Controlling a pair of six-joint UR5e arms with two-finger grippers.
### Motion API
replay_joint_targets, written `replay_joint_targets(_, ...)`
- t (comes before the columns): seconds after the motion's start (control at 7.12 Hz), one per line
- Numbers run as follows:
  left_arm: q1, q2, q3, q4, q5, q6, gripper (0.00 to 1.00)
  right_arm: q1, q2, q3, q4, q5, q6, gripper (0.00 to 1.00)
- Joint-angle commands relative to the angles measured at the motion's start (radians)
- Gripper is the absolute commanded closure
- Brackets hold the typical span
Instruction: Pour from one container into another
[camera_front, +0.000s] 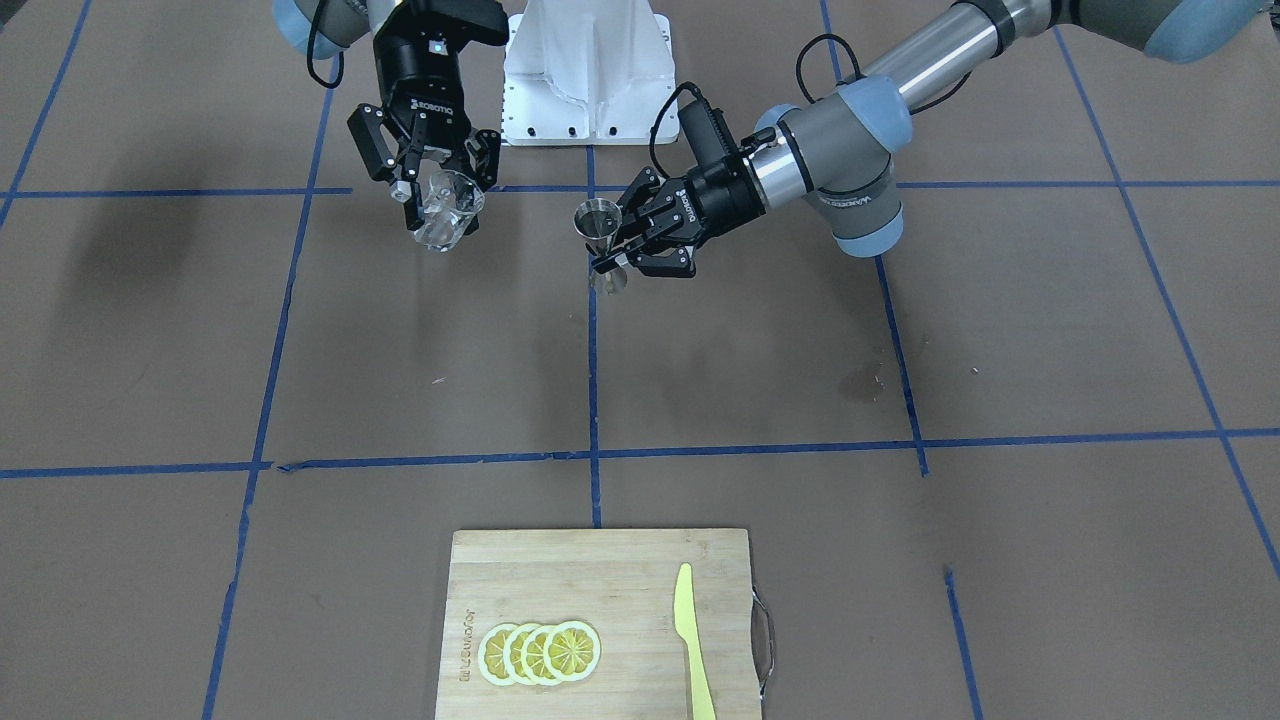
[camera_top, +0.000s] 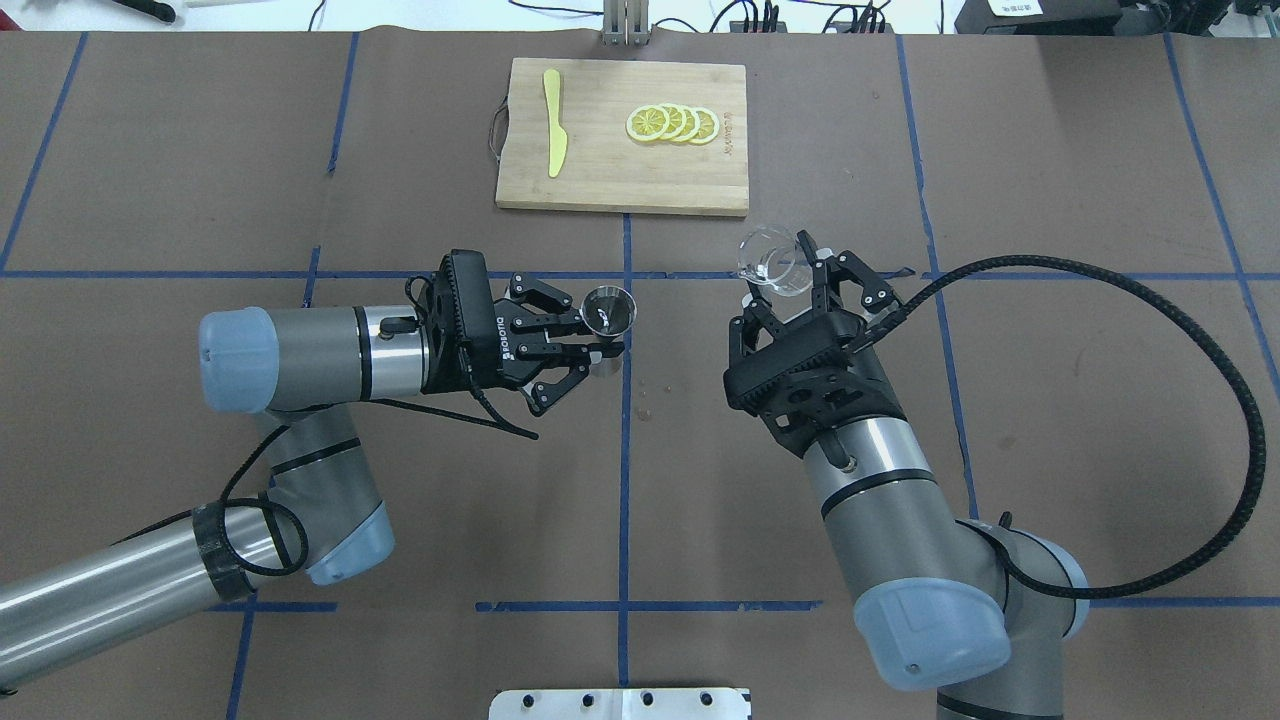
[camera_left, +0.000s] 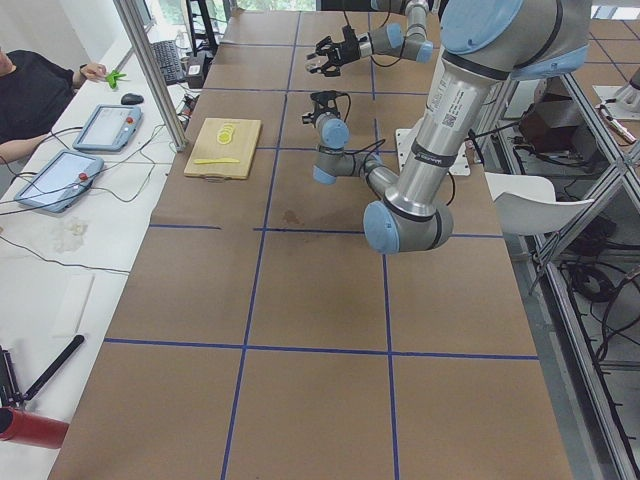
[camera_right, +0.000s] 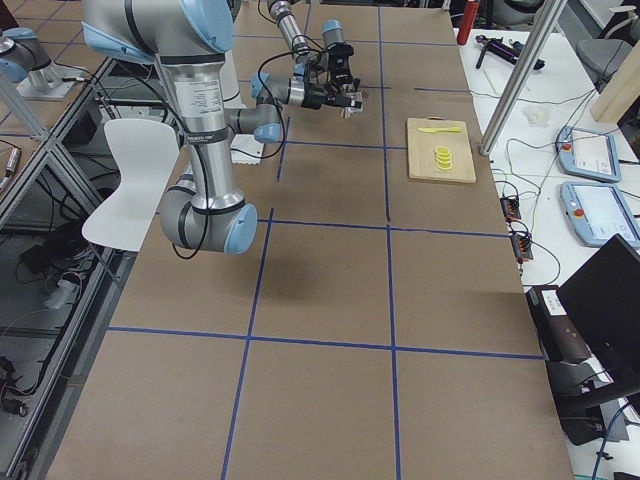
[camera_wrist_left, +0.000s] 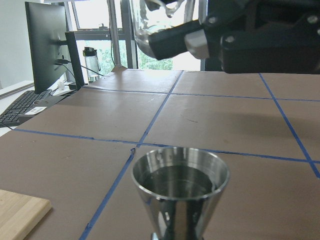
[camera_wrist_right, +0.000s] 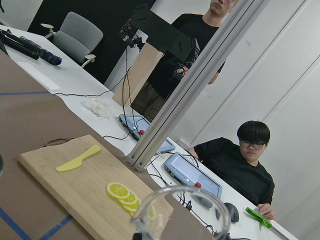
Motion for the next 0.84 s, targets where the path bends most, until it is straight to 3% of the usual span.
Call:
replay_joint_targets(0.0, -0.02, 0.041, -0.039, -0.001, 0.0, -0.004, 1.0, 0.004, -0.027, -0.002, 0.035, 0.008, 0.058, 1.0)
replay_joint_targets(0.42, -0.079, 0.163, -0.126, -0.003, -0.006, -0.013, 1.0, 0.004, -0.035, -0.007, 0.034, 0.002, 0.058, 1.0)
replay_joint_targets(0.7, -0.093, 0.31, -0.154, -0.117, -0.002, -0.121, 1.0, 0.004, -0.035, -0.007, 0.035, 0.002, 0.058, 1.0)
